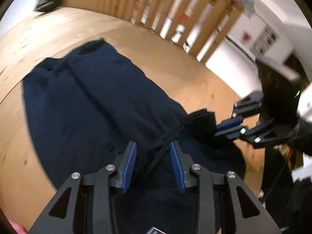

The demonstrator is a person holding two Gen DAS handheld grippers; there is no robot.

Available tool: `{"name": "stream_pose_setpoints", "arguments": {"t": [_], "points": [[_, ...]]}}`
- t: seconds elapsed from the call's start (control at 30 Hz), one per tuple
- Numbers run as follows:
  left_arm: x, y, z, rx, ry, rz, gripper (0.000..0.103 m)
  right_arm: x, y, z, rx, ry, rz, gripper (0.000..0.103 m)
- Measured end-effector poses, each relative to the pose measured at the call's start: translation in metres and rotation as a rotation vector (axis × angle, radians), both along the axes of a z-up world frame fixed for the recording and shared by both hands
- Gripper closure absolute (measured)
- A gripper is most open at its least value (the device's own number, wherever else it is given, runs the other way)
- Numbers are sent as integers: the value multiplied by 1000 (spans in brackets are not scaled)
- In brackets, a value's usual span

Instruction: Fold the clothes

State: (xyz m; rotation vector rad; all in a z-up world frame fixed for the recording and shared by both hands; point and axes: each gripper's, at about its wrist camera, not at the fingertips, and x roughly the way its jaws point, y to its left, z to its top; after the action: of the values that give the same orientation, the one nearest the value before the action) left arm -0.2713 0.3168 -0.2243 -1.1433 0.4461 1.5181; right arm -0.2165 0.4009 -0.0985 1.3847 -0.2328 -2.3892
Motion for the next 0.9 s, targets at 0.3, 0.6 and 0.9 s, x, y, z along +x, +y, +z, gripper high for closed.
{"name": "stream_pose_setpoints", "arguments": {"t": [0.3,0.6,0.9], "points": [[6,19,-23,-77,10,-105,76,0,8,-3,9,7,15,94],[24,6,-10,-37,45,-101,97,7,3,1,51,30,11,94],[15,-20,2,-35,40,4,95,-3,16,-6,65,2,-35,94]]}}
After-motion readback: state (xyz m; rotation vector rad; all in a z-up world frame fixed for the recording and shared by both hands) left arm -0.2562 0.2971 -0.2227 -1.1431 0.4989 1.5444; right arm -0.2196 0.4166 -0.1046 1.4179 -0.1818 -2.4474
